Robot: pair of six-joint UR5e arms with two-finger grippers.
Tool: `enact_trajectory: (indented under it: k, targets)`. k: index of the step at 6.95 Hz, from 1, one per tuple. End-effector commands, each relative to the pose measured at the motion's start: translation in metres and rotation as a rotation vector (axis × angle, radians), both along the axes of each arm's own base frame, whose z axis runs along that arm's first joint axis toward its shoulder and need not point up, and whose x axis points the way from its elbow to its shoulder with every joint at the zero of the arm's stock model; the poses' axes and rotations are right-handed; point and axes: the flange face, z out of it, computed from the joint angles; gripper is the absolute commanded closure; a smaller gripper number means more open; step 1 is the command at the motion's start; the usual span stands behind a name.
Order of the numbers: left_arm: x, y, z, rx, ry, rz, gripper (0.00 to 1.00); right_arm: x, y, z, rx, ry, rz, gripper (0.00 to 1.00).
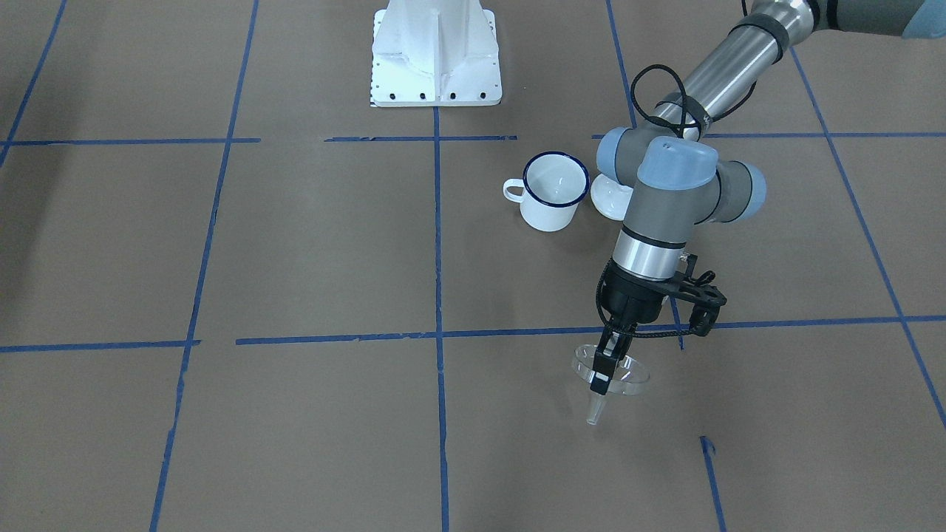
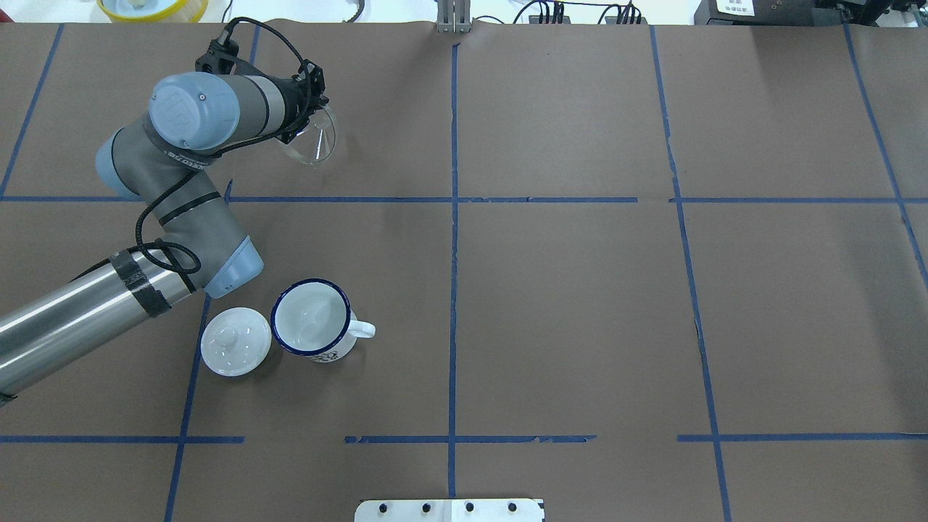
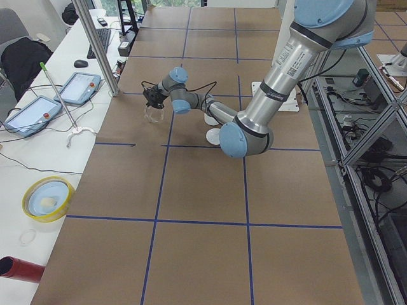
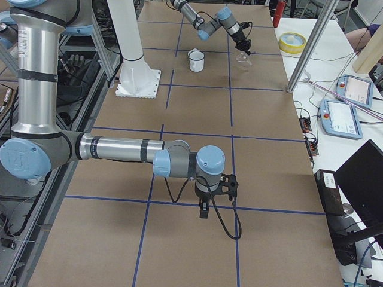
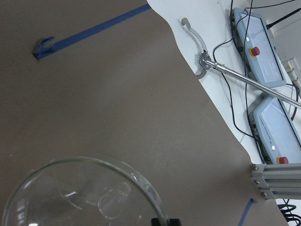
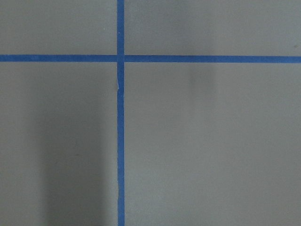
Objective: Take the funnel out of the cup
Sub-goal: 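Lower the funnel onto the table farther from the robot and release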
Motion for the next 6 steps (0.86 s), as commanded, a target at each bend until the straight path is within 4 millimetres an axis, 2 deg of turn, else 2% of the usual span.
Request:
enact_trajectory:
  k: [1, 3, 5, 6]
  targets:
    - [0.001, 0.002, 0.003, 0.007, 0.034, -0.017, 1.0, 0.0, 0.0, 0.0, 0.0, 0.0, 0.0, 0.0]
    - [0.002, 0.0, 0.015, 0.021, 0.083, -0.027, 1.0, 0.0, 0.0, 0.0, 0.0, 0.0, 0.0, 0.0]
    - [0.002, 0.001, 0.018, 0.02, 0.085, -0.026, 1.0, 0.0, 0.0, 0.0, 0.0, 0.0, 0.0, 0.0]
    - [0.001, 0.006, 0.031, 0.012, 0.079, -0.023, 1.0, 0.0, 0.0, 0.0, 0.0, 0.0, 0.0, 0.0]
